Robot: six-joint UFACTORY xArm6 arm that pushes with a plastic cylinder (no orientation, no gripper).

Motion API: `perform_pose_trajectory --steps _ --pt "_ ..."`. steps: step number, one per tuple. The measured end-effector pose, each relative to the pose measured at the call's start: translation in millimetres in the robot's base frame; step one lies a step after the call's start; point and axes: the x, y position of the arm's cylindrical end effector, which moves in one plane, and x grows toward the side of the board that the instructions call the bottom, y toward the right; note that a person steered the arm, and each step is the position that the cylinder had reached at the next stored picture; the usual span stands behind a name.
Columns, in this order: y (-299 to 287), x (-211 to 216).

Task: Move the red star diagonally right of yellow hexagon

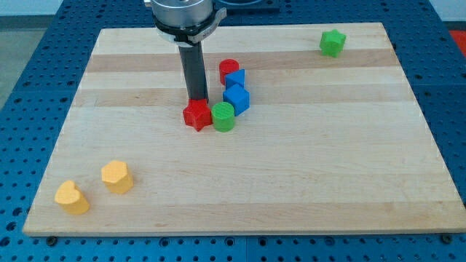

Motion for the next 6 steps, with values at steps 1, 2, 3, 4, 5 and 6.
perform_pose_trajectory --steps 1,2,3,4,5,6 --pt "-13 42" --pt "-13 43" --pt "-13 43" --pt "-14 54" --pt "19 27" --pt "31 27"
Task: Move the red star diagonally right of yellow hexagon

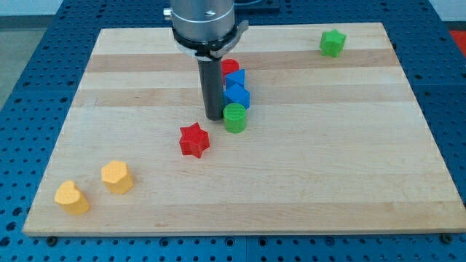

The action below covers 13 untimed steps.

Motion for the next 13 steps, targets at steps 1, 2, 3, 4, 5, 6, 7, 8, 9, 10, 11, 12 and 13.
perform_pose_trajectory --steps 1,2,3,4,5,6,7,8,9,10,11,12,13 --pt "10 23" --pt "10 25" --pt "-1 28" --pt "-13 34" --pt "-23 42" --pt "-27 47" --pt "-4 46" --pt "27 48" --pt "27 72" --pt "22 83" --pt "0 83" --pt "-25 82" --pt "-48 81"
